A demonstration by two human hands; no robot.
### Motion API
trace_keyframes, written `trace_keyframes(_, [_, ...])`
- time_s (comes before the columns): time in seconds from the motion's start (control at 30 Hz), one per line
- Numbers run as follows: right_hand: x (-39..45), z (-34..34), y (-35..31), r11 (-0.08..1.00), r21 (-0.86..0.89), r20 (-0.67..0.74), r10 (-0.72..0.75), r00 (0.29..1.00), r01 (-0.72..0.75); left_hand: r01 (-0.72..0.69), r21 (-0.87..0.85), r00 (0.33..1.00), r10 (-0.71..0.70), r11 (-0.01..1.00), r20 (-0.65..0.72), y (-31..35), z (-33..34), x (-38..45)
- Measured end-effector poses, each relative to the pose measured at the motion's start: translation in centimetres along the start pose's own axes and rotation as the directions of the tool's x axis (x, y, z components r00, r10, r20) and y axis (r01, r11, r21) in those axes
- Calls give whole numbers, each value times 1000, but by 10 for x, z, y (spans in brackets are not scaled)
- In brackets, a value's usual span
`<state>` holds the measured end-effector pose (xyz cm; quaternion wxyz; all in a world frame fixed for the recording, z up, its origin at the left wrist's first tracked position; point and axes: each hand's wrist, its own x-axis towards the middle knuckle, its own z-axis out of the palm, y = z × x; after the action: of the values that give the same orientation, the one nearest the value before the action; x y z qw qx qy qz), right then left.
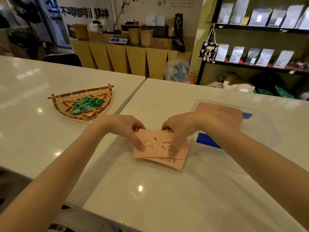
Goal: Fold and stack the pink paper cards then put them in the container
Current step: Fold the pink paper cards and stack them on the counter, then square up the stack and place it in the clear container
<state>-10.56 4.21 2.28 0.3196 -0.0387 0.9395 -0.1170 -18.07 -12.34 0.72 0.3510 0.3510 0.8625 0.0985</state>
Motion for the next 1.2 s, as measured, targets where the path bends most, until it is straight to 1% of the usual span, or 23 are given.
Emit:
trace_keyframes(0.13, [-5, 5, -1, 999, 50, -51, -9, 999, 12, -44, -102, 997, 38, 994, -65, -5, 6, -2])
trace_keyframes(0.2, [-10, 10, -3, 998, 53, -101, -10, 995, 16, -80, -139, 993, 67, 987, -96, -6, 10, -7])
trace_keyframes(0.3, [-22, 22, -5, 998, 56, -223, -13, 975, 26, -154, -136, 981, 136, 979, -135, -6, 16, -17])
trace_keyframes(0.4, [-39, 37, -5, 992, 98, -337, -44, 940, 82, -240, -79, 946, 215, 967, -241, 0, 23, -25])
trace_keyframes(0.5, [-61, 49, 3, 981, 169, -441, -12, 897, 96, -330, -31, 881, 296, 943, -369, 16, 30, -29])
trace_keyframes(0.6, [-86, 62, 22, 947, 291, -568, 55, 821, 137, -453, -79, 802, 367, 888, -472, 38, 39, -26])
trace_keyframes(0.67, [-101, 75, 34, 908, 376, -644, 111, 757, 187, -509, -101, 770, 400, 855, -497, 52, 49, -21])
trace_keyframes(0.73, [-113, 91, 43, 888, 407, -695, 148, 704, 214, -555, -117, 749, 433, 824, -502, 62, 60, -15])
trace_keyframes(0.8, [-119, 105, 52, 883, 421, -713, 180, 678, 208, -590, -130, 734, 463, 797, -496, 70, 71, -7])
trace_keyframes(0.93, [-124, 120, 62, 837, 509, -681, 247, 690, 202, -579, -162, 759, 456, 799, -465, 78, 86, 6])
trace_keyframes(1.1, [-129, 131, 66, 827, 530, -660, 264, 703, 187, -574, -170, 771, 458, 801, -443, 79, 95, 10])
trace_keyframes(1.2, [-131, 137, 69, 797, 571, -659, 302, 689, 198, -558, -191, 782, 435, 808, -445, 80, 100, 9])
